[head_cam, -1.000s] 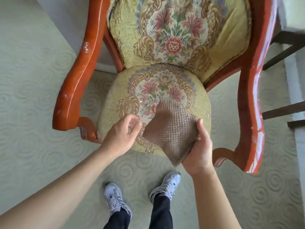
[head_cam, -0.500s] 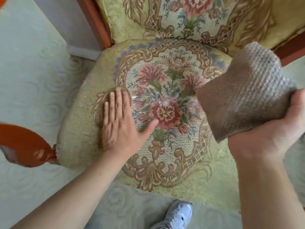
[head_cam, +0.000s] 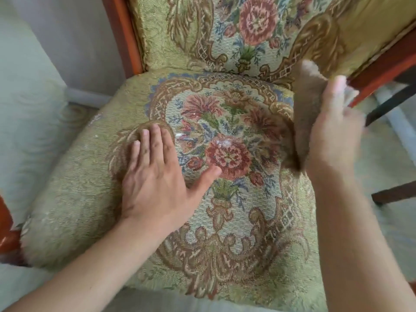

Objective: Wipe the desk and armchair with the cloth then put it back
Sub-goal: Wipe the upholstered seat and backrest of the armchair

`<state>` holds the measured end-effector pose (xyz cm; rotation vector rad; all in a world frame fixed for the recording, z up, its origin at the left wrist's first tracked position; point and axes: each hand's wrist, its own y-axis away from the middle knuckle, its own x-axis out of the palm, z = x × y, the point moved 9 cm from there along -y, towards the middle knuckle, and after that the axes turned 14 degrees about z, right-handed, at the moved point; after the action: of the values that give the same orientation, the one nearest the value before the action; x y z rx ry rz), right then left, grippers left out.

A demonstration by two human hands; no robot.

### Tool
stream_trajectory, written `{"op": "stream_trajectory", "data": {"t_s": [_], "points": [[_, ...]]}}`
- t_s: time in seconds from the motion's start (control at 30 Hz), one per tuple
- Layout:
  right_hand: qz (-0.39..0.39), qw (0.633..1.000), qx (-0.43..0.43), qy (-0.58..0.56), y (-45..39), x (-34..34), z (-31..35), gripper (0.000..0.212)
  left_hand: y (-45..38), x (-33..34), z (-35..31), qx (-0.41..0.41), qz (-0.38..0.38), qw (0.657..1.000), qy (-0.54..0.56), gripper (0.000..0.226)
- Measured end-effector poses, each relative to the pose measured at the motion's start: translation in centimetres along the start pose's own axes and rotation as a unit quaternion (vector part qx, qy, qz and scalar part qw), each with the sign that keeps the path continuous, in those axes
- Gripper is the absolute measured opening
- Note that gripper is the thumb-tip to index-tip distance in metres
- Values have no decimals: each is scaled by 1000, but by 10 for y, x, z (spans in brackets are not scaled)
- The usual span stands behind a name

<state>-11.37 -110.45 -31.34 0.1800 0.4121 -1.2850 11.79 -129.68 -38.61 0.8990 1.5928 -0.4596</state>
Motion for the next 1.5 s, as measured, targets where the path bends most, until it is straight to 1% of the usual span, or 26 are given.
{"op": "stream_trajectory", "data": {"t_s": [0.03, 0.07, 0.1, 0.17, 0.2, 0.23, 0.3, 0.4, 0.5, 0.63, 0.73, 0.83, 0.9, 1.03, 1.1, 1.17, 1.23, 1.33, 1.4, 1.43, 1.5], "points": [[41, 997, 3, 67, 3, 22, 11, 60, 0, 0, -1, 3, 0, 1000, -5, 115], [89, 986, 15, 143, 13, 49, 16, 61, 0, -1, -1, 7, -1, 1000, -9, 117], [140, 968, -5, 207, 22, 70, 17, 60, 0, -2, -1, 9, -3, 1000, -14, 119], [164, 948, -57, 266, 31, 90, 20, 54, -1, -3, -1, 19, -5, 1000, -16, 121], [170, 944, -67, 273, 29, 93, 21, 51, 0, -4, 0, 27, -6, 1000, -14, 122], [181, 942, -59, 275, 28, 94, 19, 50, 0, -5, 1, 35, -8, 999, -13, 122], [174, 934, -73, 305, 33, 99, 24, 48, 2, -6, 4, 54, -5, 998, -12, 120], [191, 926, -69, 319, 40, 113, 26, 44, 2, -3, 7, 78, 0, 997, -15, 119], [227, 915, -96, 320, 51, 138, 32, 40, 1, -2, 8, 91, -19, 996, 5, 119], [284, 881, -115, 360, 57, 166, 33, 53, 1, -5, 8, 95, -62, 993, 26, 113], [315, 878, -110, 344, 61, 176, 35, 60, 3, -7, 8, 99, -77, 991, 38, 110], [366, 857, -140, 334, 75, 193, 40, 61, 8, -11, 9, 114, -83, 989, 50, 108], [386, 850, -165, 320, 82, 196, 42, 59, 10, -12, 9, 125, -81, 987, 54, 107], [405, 842, -184, 304, 96, 186, 40, 57, 12, -12, 12, 133, -80, 986, 67, 106], [423, 830, -194, 308, 105, 183, 39, 62, 14, -12, 13, 133, -82, 985, 69, 109], [436, 824, -184, 312, 112, 177, 35, 71, 15, -12, 14, 130, -83, 986, 69, 111], [436, 826, -173, 311, 117, 168, 34, 71, 15, -9, 16, 125, -75, 987, 65, 115], [420, 834, -219, 282, 133, 148, 40, 58, 13, -6, 18, 114, -60, 990, 57, 126], [408, 846, -215, 267, 138, 131, 35, 54, 12, -6, 19, 108, -55, 991, 58, 135], [400, 855, -193, 268, 137, 122, 29, 56, 12, -6, 19, 109, -53, 991, 62, 138], [380, 867, -171, 274, 135, 104, 19, 70, 12, -6, 19, 108, -52, 990, 68, 142]]}}
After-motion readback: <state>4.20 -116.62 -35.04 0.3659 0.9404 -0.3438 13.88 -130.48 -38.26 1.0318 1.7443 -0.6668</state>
